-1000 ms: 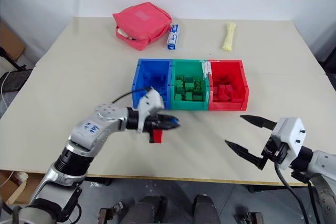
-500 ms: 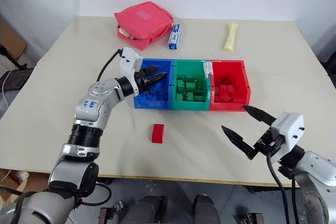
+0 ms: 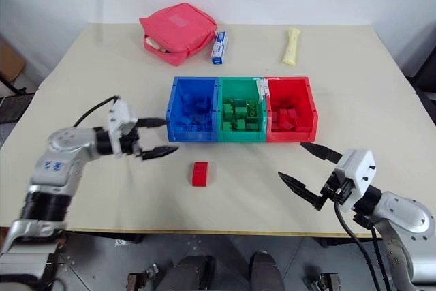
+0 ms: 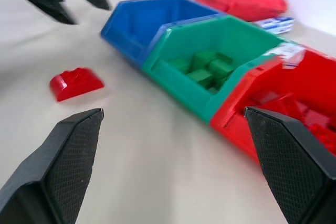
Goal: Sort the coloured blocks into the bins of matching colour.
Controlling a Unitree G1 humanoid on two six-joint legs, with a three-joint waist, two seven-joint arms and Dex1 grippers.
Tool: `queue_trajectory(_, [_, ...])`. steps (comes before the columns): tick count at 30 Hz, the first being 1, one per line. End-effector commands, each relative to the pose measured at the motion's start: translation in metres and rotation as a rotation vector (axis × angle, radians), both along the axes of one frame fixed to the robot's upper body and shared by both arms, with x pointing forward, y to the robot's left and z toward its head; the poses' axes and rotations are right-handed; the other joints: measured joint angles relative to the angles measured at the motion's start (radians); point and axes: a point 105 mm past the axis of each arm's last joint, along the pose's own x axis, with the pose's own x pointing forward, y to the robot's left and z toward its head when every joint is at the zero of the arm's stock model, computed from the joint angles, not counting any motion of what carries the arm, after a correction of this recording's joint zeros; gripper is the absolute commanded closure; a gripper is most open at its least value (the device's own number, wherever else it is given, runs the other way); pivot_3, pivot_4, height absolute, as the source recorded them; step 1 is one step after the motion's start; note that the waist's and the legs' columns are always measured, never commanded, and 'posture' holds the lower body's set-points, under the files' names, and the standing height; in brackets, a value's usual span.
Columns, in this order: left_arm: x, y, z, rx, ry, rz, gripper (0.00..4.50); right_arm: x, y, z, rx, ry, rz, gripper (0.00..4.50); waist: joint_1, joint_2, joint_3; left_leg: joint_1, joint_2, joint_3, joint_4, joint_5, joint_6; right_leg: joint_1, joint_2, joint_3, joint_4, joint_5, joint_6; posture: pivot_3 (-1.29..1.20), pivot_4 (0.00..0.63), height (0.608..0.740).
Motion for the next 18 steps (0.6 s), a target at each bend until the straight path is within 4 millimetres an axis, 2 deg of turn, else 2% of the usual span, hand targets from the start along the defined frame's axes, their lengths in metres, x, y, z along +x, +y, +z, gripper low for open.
queue_trajectory(1, [-0.013, 0.026, 0.008, 0.012, -0.029, 0.030, 0.07, 0.002, 0.004, 0.005, -0.034, -0.029, 0.062, 0.00, 0.001, 0.000, 0.000, 0.000, 0.000, 0.000, 0.000, 0.000, 0.000, 0.000, 0.000, 0.000, 0.000, 0.000, 0.000, 0.00, 0.150, 0.740])
queue_trajectory(3, [-0.017, 0.043, 0.000, -0.009, 0.004, 0.097, 0.07, 0.004, 0.005, 0.003, -0.044, -0.023, 0.086, 0.00, 0.001, 0.000, 0.000, 0.000, 0.000, -0.001, -0.001, 0.000, 0.000, 0.000, 0.000, 0.000, -0.001, 0.000, 0.000, 0.00, 0.150, 0.740])
queue_trajectory(5, [-0.022, 0.047, -0.008, 0.021, 0.010, 0.110, 0.07, 0.005, 0.006, 0.003, -0.053, -0.020, 0.100, 0.00, 0.002, 0.000, 0.000, 0.000, 0.000, -0.001, -0.002, 0.000, 0.000, 0.000, -0.001, 0.000, -0.001, 0.000, 0.000, 0.00, 0.150, 0.740])
queue_trajectory(9, [-0.027, 0.027, -0.013, 0.026, 0.006, 0.088, 0.07, 0.007, 0.003, 0.001, -0.071, -0.021, 0.107, 0.00, 0.006, 0.000, 0.000, 0.000, 0.000, -0.002, -0.002, 0.000, 0.000, 0.000, -0.001, 0.000, -0.001, 0.000, 0.000, 0.00, 0.150, 0.740])
queue_trajectory(11, [-0.023, 0.017, -0.023, 0.026, 0.143, 0.202, 0.07, 0.006, 0.002, 0.001, -0.093, -0.027, 0.122, 0.00, 0.008, 0.000, 0.000, 0.000, 0.000, -0.002, -0.001, 0.000, 0.000, 0.000, -0.001, 0.000, -0.001, 0.000, 0.000, 0.00, 0.150, 0.740])
queue_trajectory(14, [-0.035, -0.030, -0.018, -0.022, 0.179, 0.144, 0.07, 0.005, 0.002, 0.000, -0.089, -0.025, 0.121, 0.00, 0.010, 0.000, 0.000, 0.000, 0.000, -0.001, -0.001, 0.000, 0.000, 0.000, -0.001, 0.002, 0.000, 0.000, 0.000, 0.00, 0.150, 0.740])
queue_trajectory(18, [-0.046, -0.069, -0.013, -0.086, 0.278, 0.130, 0.07, 0.000, 0.003, -0.004, -0.097, -0.002, 0.129, 0.00, 0.014, 0.000, 0.000, 0.000, 0.000, -0.001, -0.001, 0.000, 0.000, 0.000, 0.000, 0.006, 0.004, 0.000, 0.000, 0.00, 0.150, 0.740])
